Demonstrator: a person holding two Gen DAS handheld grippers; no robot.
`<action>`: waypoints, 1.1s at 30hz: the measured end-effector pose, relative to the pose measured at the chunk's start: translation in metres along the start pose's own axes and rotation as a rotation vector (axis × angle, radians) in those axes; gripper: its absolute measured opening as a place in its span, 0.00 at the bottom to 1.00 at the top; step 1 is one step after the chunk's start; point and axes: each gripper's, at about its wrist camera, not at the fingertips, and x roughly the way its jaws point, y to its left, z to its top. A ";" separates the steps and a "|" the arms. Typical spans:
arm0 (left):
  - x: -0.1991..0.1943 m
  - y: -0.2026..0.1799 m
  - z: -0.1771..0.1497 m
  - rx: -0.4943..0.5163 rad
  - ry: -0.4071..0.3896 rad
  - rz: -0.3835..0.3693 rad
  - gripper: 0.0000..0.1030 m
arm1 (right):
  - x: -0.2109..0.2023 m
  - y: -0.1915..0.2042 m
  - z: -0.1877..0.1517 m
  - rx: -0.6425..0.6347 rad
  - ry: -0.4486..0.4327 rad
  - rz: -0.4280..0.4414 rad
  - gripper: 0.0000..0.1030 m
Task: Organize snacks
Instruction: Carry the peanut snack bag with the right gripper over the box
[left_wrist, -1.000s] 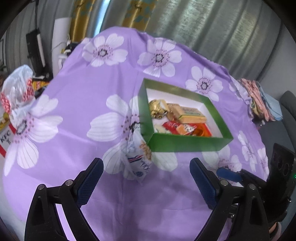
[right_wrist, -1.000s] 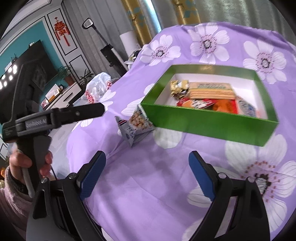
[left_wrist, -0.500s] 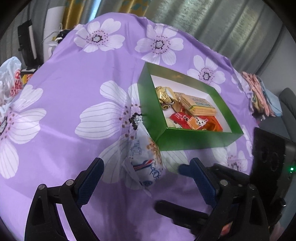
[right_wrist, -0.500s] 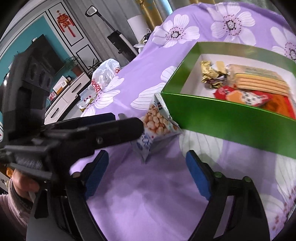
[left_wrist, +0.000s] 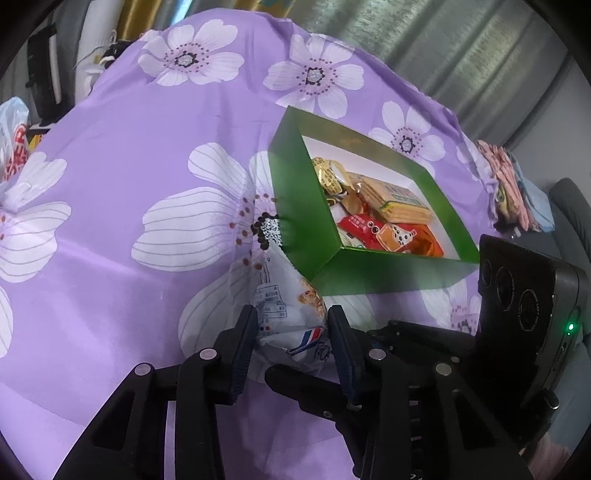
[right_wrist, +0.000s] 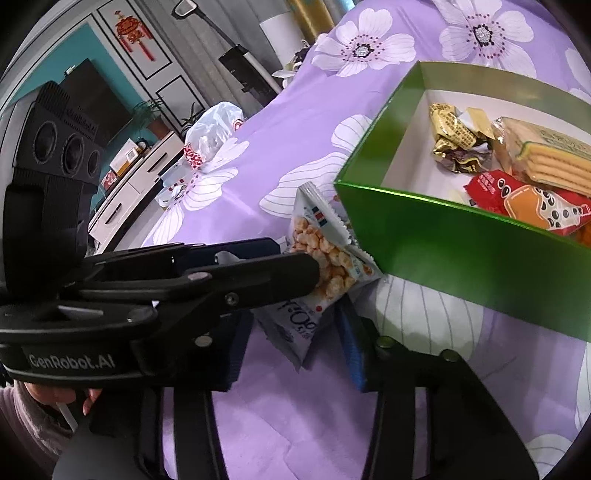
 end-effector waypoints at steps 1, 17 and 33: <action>-0.001 -0.002 0.000 0.004 -0.001 0.000 0.38 | -0.001 0.000 -0.001 -0.002 -0.003 -0.001 0.40; -0.036 -0.067 -0.008 0.141 -0.054 -0.007 0.38 | -0.072 0.013 -0.023 -0.029 -0.119 -0.032 0.39; -0.014 -0.141 0.050 0.278 -0.111 -0.066 0.38 | -0.133 -0.031 0.012 -0.019 -0.265 -0.170 0.39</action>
